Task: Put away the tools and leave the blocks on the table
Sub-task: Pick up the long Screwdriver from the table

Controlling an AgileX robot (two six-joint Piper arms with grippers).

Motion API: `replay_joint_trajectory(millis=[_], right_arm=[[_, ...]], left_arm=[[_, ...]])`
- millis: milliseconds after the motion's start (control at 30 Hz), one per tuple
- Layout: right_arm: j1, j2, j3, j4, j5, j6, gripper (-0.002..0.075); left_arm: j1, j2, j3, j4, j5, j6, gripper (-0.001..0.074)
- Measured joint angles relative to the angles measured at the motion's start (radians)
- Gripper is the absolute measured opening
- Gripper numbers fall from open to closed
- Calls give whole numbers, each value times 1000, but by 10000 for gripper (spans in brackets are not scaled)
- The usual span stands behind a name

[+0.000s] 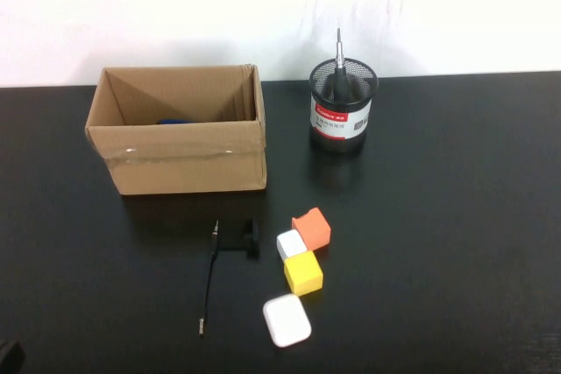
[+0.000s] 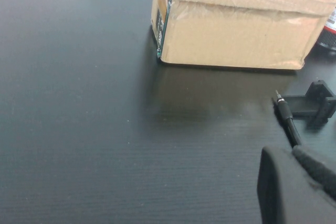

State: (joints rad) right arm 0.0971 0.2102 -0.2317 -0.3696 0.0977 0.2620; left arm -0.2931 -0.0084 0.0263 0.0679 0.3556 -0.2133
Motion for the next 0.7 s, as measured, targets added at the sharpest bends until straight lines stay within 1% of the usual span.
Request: replay_joint_trajectory(millis=[167, 267, 333, 433, 700], right_arm=[[-108, -180, 176, -2, 15, 19, -6], [-138, -244, 265, 0, 15, 19, -6], [-136, -235, 255, -2, 135, 19, -6], [-136, -235, 262, -11, 241, 19, -6], [-136, -235, 259, -15, 251, 17, -6]], left_arm=[[0, 0, 0, 0, 0, 0, 4], [0, 0, 0, 0, 0, 0, 4], [0, 0, 0, 0, 0, 0, 4], [0, 0, 0, 0, 0, 0, 4], [0, 0, 0, 0, 0, 0, 4]])
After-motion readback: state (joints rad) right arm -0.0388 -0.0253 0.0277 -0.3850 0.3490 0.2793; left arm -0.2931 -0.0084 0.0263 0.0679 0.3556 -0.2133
